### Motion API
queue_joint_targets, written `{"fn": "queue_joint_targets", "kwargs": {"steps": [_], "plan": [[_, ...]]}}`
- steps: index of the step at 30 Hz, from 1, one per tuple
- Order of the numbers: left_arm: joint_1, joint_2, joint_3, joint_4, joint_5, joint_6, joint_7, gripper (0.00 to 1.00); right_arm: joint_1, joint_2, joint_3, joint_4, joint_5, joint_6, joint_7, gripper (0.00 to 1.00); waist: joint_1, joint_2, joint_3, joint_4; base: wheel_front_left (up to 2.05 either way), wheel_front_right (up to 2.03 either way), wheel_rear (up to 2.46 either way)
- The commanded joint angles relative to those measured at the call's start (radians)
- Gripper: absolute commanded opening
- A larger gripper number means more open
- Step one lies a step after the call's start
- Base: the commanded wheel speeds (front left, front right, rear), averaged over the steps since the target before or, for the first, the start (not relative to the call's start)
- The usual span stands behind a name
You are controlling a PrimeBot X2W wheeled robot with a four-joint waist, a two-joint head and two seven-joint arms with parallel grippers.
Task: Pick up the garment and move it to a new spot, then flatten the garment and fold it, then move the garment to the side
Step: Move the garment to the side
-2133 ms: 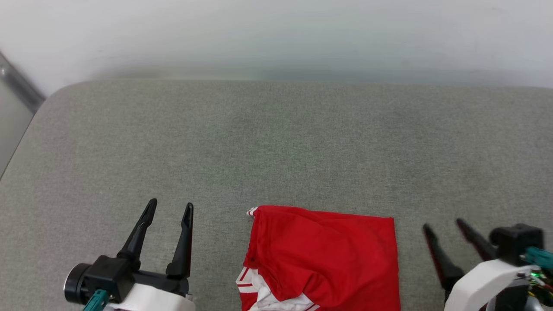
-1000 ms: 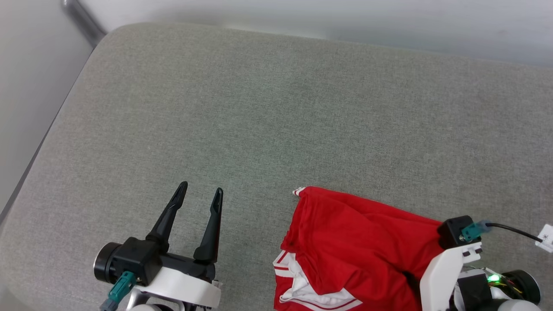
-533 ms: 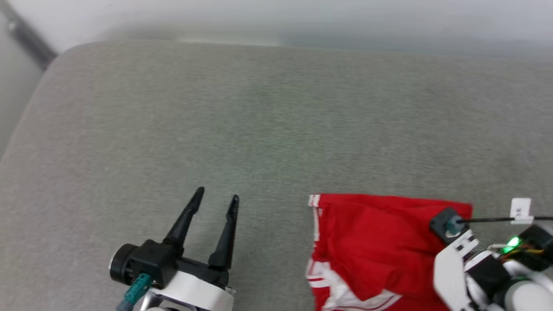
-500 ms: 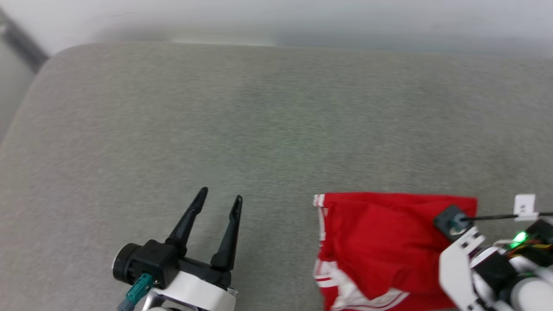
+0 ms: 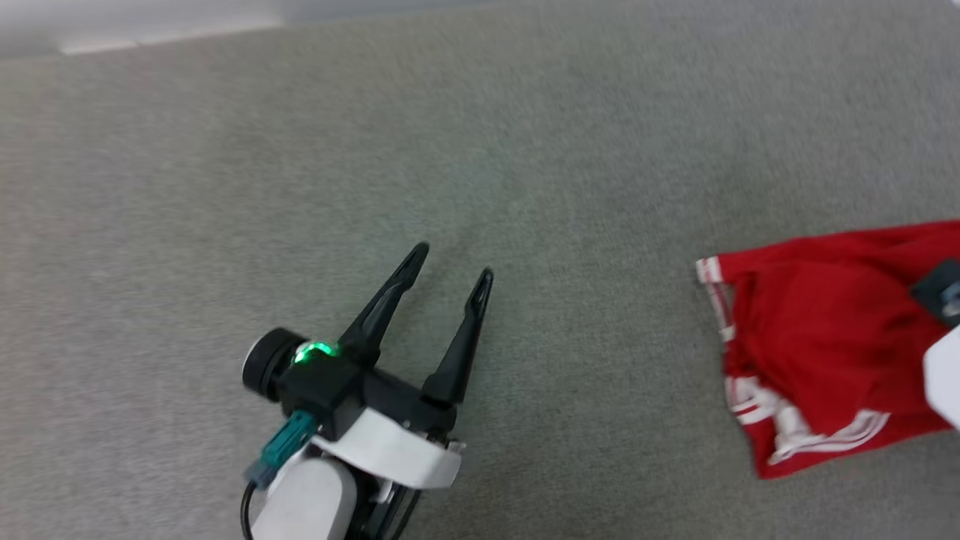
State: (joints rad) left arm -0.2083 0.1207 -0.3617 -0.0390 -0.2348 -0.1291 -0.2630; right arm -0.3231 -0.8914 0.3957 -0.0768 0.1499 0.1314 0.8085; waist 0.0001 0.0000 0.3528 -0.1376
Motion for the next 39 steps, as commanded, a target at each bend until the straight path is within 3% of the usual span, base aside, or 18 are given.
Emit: {"fn": "queue_joint_targets", "kwargs": {"steps": [1,7,13,20,30,31,32,39], "plan": [[-0.026,0.009,-0.009,-0.005,-0.004,-0.002,-0.002,1.0,-0.024,-0.011,-0.017,0.019,-0.005,-0.001,-0.018,0.0,-0.0001,0.0,0.081,-0.066,0.0,0.0,0.0],[-0.1,0.043,-0.062,-0.017,0.002,-0.002,-0.002,1.0,-0.072,-0.031,-0.087,0.164,-0.042,-0.002,-0.132,0.0,-0.0001,0.0,0.161,-0.102,0.0,0.0,0.0],[-0.131,0.069,-0.061,-0.046,0.009,-0.002,-0.002,1.0,-0.121,-0.007,-0.181,0.318,-0.071,-0.002,-0.262,0.0,-0.0001,0.0,0.227,-0.11,0.0,0.0,0.0],[-0.13,0.096,-0.067,-0.064,0.021,-0.002,-0.002,1.0,-0.18,0.039,-0.283,0.49,-0.119,-0.002,-0.403,0.0,-0.0001,0.0,0.285,-0.092,0.0,0.0,0.0],[-0.137,0.114,-0.056,-0.064,0.019,0.0,-0.001,1.0,-0.244,0.113,-0.422,0.658,-0.187,-0.002,-0.492,0.0,-0.0001,0.0,0.304,-0.065,0.0,0.0,0.0],[-0.134,0.112,-0.055,-0.063,0.018,0.0,-0.001,1.0,-0.248,0.122,-0.428,0.662,-0.196,-0.002,-0.497,0.24,-0.0001,0.0,0.298,-0.064,0.0,0.0,0.0],[-0.131,0.109,-0.055,-0.063,0.019,0.0,-0.001,1.0,-0.252,0.131,-0.435,0.663,-0.205,-0.002,-0.503,1.0,-0.0001,0.0,0.29,-0.063,0.0,0.0,0.0],[-0.095,0.074,-0.027,-0.042,0.0,-0.001,-0.002,1.0,-0.28,0.203,-0.494,0.595,-0.195,-0.002,-0.495,1.0,-0.0001,0.0,0.18,-0.053,0.0,0.0,0.0]]}}
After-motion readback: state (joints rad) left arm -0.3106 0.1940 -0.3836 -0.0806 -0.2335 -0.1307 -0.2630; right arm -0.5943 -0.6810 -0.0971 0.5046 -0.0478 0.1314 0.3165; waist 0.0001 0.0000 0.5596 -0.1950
